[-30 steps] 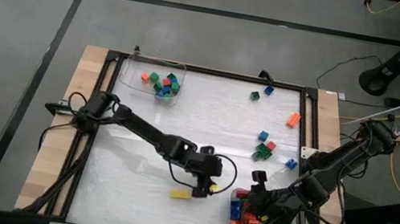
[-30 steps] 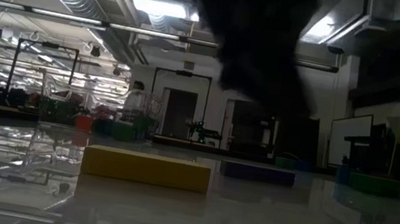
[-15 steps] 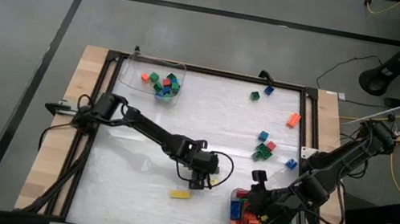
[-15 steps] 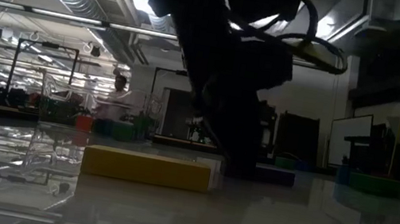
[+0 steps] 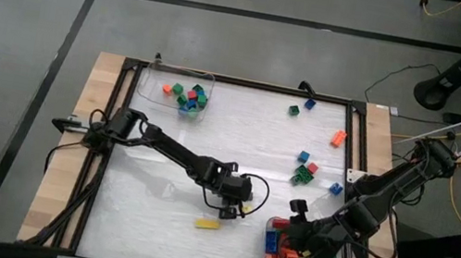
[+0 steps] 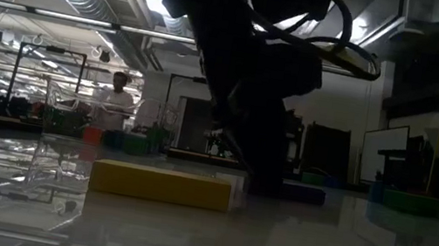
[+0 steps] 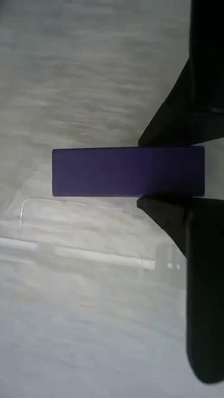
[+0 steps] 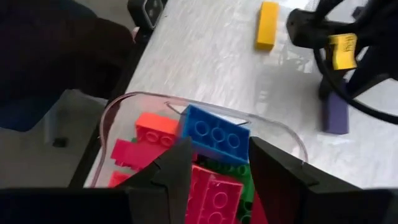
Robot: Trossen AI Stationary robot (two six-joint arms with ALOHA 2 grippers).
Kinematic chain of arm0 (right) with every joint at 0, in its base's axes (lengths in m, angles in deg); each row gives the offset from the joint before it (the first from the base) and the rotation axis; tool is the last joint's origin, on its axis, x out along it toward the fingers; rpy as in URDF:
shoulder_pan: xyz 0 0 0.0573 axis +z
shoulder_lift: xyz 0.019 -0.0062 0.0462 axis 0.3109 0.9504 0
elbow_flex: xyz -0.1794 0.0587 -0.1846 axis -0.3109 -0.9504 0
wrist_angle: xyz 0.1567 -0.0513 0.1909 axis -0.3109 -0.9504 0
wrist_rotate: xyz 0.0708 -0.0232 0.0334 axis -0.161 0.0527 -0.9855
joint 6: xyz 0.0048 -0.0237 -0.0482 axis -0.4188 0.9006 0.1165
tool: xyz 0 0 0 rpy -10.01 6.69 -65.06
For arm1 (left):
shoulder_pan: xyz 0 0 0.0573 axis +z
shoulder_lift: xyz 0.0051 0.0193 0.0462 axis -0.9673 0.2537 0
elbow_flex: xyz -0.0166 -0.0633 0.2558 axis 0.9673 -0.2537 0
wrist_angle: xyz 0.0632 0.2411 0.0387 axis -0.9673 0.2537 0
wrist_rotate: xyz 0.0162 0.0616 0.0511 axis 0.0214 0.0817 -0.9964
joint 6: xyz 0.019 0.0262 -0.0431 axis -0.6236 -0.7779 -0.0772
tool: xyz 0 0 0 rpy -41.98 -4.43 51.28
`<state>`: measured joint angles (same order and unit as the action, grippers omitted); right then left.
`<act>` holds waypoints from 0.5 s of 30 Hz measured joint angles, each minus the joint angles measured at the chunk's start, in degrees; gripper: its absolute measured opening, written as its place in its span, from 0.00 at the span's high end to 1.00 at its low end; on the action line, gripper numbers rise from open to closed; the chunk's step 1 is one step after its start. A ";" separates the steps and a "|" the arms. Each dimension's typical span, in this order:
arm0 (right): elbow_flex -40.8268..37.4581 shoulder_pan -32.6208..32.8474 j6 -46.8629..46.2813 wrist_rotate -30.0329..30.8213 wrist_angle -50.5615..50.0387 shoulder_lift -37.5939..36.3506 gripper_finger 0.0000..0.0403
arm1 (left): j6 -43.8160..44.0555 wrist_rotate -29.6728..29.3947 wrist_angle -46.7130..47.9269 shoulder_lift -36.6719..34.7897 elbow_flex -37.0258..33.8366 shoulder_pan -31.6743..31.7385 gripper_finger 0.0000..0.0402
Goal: Sort blocks by size
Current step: Put the rectangular violet block into the bottom transparent bin
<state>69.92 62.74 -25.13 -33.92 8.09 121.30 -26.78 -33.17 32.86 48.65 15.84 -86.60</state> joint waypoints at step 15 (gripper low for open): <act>5.15 0.04 -0.11 1.00 -6.85 -0.61 0.61 | -0.87 11.68 -16.82 -7.46 -0.05 -3.00 0.79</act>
<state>75.07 62.78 -25.24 -32.92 1.24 120.68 -27.65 -21.48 16.03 41.19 15.79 -89.61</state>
